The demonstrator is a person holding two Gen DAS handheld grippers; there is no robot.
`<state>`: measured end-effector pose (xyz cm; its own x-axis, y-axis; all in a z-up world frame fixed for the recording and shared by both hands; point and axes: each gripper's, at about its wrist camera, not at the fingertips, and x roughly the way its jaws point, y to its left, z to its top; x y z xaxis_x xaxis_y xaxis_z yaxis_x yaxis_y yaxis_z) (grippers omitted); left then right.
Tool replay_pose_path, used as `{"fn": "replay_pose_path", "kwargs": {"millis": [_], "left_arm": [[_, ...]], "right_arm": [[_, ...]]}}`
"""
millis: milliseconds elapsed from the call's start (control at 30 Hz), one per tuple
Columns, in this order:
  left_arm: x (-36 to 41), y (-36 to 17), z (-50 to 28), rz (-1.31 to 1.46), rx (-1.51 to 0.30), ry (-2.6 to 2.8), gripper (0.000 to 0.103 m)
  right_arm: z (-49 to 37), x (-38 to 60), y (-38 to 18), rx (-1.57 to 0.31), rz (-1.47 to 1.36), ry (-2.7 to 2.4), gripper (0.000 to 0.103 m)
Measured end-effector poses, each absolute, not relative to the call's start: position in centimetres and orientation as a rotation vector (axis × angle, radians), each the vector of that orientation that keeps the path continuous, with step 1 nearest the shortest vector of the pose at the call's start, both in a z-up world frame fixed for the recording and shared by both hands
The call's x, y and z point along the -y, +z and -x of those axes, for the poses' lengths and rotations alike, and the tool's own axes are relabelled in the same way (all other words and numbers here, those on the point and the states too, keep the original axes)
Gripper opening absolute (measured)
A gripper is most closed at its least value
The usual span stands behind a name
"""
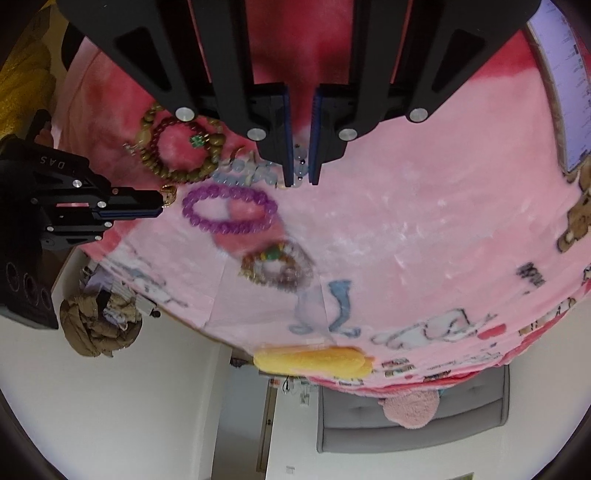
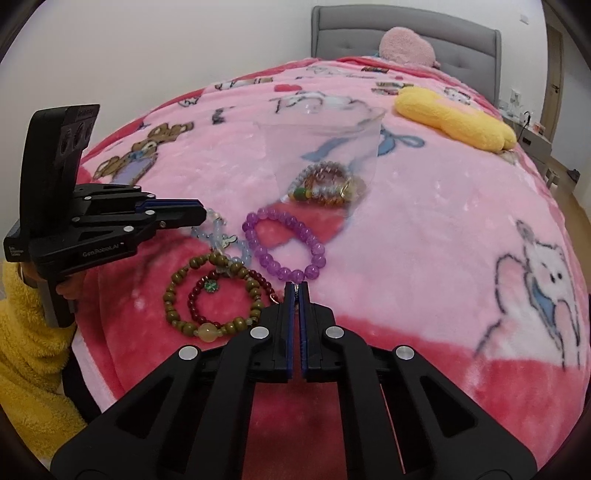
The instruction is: Organize jewelry
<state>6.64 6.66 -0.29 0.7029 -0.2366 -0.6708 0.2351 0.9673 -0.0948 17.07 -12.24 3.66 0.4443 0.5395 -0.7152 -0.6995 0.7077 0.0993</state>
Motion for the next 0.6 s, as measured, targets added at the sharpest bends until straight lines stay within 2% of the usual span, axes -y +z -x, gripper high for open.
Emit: {"fn": "replay_pose_path", "kwargs": {"millis": [333,600], "left_arm": [[-6.3,5.4,-6.0,-0.001,-0.618,-0.308,0.008],[-5.7,10.2,-8.9,0.013,-0.537,-0.348,0.008]], "right_arm": [[-16.5,11.8,9.1,-0.665,0.257,0.780,0.002],[-19.0,9.1,13.2,-0.581,0.300,0.765,0.002]]}}
